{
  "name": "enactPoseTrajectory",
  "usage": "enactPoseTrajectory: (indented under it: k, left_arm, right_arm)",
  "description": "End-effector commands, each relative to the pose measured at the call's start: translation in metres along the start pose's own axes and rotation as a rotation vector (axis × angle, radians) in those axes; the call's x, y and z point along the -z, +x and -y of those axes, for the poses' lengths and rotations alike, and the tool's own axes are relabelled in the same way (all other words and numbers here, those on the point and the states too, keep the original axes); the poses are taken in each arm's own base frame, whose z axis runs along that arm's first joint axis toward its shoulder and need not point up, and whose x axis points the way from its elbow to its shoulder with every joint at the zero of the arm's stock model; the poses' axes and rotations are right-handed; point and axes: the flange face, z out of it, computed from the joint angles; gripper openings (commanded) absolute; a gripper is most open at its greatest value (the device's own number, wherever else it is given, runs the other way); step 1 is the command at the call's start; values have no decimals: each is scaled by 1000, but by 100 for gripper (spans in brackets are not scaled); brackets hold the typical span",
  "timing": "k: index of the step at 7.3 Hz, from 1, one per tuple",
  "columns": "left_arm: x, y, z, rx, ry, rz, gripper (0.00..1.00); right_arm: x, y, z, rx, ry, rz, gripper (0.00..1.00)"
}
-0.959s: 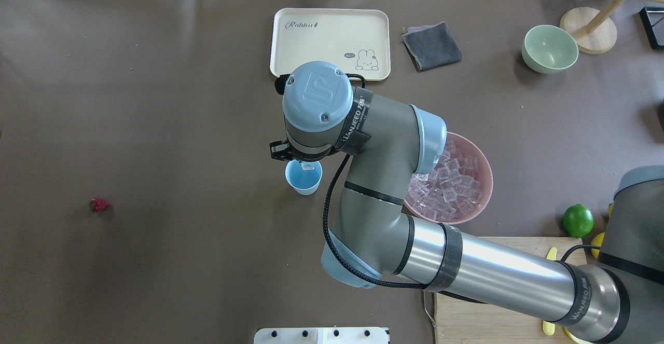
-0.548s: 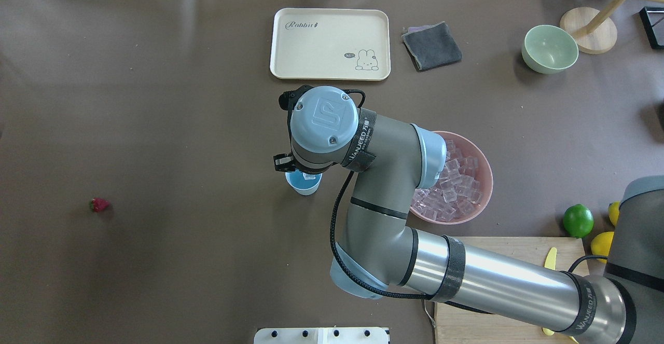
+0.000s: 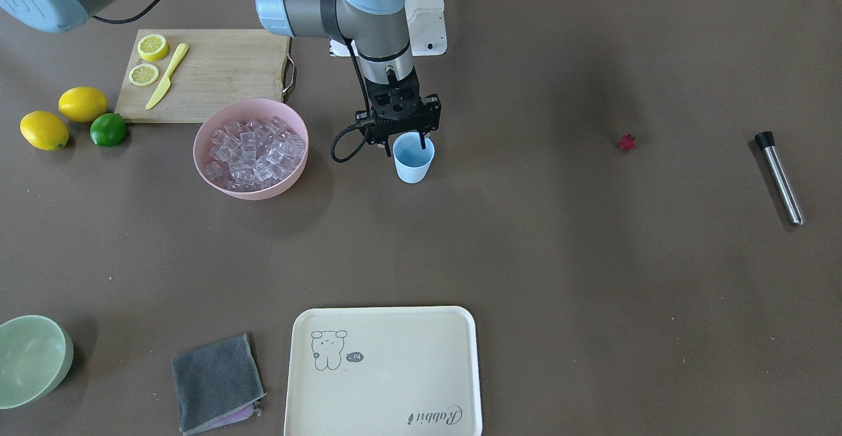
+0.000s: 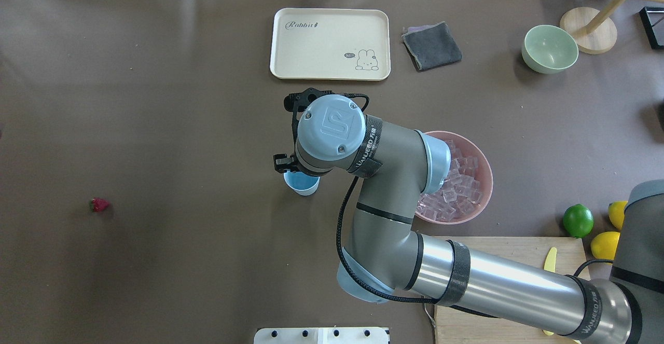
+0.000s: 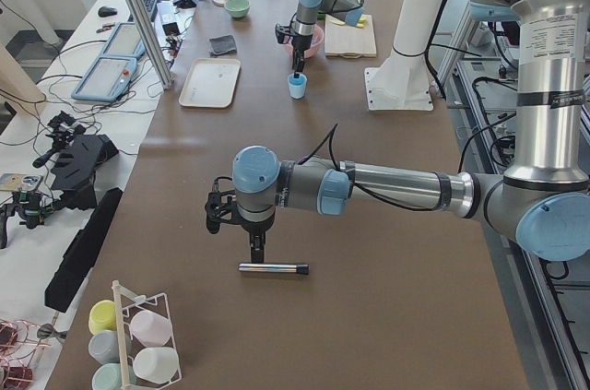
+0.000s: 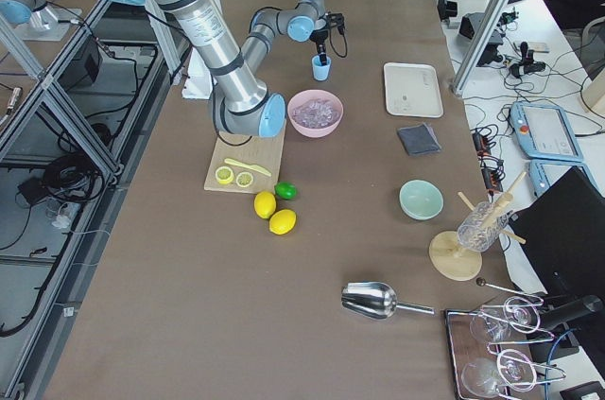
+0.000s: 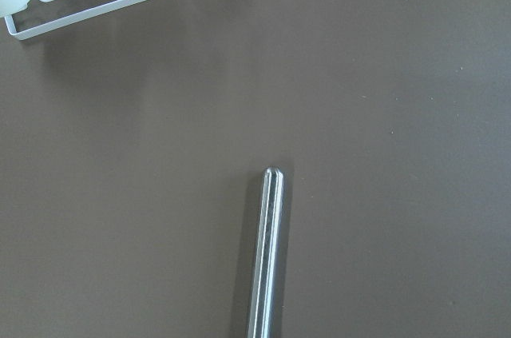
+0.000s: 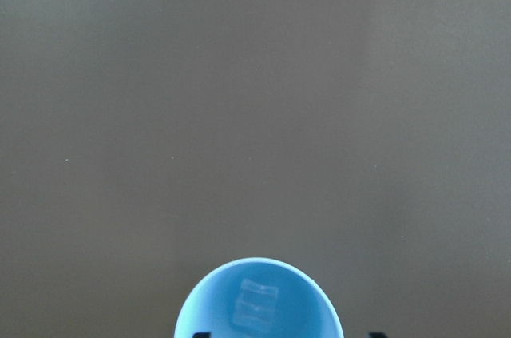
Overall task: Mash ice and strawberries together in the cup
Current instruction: 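Open the right gripper to drop the cube into the cup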
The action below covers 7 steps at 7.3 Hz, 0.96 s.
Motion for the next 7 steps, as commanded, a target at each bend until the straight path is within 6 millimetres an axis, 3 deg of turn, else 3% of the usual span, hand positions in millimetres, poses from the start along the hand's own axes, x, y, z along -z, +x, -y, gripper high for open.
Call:
enactPoseTrajectory:
  k: [1, 2, 4, 5, 6, 7]
  left_arm:
    - [0, 0, 1, 1, -1, 0, 99]
    - [0, 0, 1, 1, -1, 0, 99]
    - [0, 0, 0, 1, -1, 0, 99]
    - [0, 0, 0, 1, -1, 0, 99]
    - [1, 2, 2, -2, 2, 0, 99]
    - [3, 3, 3, -6, 5, -1, 99]
  right_arm:
    - [9, 34, -5, 2, 4, -8, 99]
    - [18, 75, -12, 27, 12, -20, 99]
    - [31, 143, 3, 2, -1, -47, 99]
    - [41, 182, 0, 32, -3, -66, 99]
    - [50, 215, -18, 56, -16, -87, 99]
    - [44, 230, -25, 39, -35, -116, 99]
